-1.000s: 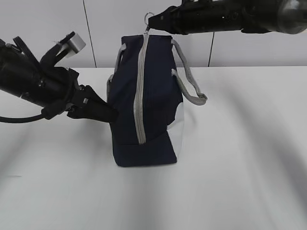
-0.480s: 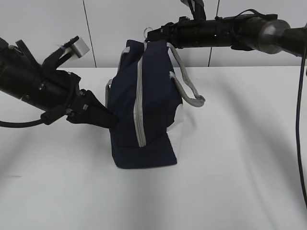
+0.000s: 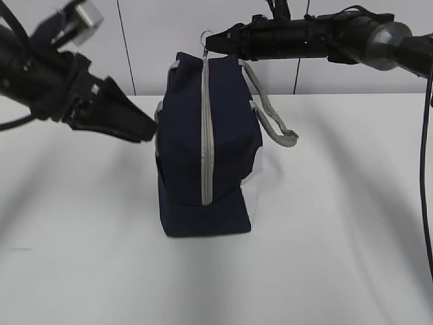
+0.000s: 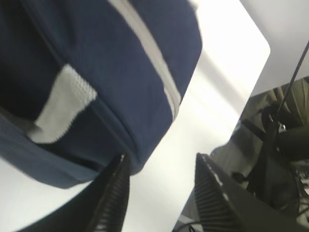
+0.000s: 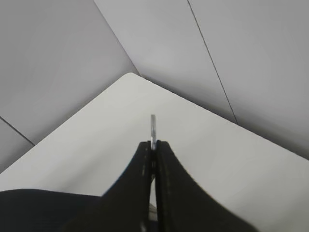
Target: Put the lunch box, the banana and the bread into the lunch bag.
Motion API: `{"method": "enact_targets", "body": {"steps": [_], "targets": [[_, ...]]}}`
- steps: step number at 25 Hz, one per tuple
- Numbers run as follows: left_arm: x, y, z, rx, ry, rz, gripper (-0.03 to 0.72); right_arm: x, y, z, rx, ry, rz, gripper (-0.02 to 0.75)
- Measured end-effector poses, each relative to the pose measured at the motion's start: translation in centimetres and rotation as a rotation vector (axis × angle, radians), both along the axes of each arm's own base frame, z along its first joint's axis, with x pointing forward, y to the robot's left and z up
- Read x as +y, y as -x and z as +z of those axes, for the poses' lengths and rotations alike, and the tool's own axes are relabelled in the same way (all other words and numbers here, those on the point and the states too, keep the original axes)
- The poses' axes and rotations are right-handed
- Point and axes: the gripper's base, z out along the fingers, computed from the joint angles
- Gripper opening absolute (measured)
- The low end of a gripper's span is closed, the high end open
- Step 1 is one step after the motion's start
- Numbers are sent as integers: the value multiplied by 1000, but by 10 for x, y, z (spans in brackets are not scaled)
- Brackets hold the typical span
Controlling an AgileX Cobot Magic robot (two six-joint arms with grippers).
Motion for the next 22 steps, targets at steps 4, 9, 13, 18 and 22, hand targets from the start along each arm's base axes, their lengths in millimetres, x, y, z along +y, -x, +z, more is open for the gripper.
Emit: {"method": "enact_targets", "body": {"steps": [4,9,13,18,22], "targets": [[14,-8,50,-155,33,140,365,0,1,-1,9,17,8,6],[25,-33,83,-329,67,381,379,0,1,-2,12,23,12,6],[21,-59,84,-316,97,428,379,0,1,-2,14,22,14,6],[13,-101,61,-227,110,460,379,-1,1,-2,15,23,16,6],[1,-127,37,-136,118,453,379,-1,1,-2,14,31,18,6]]}}
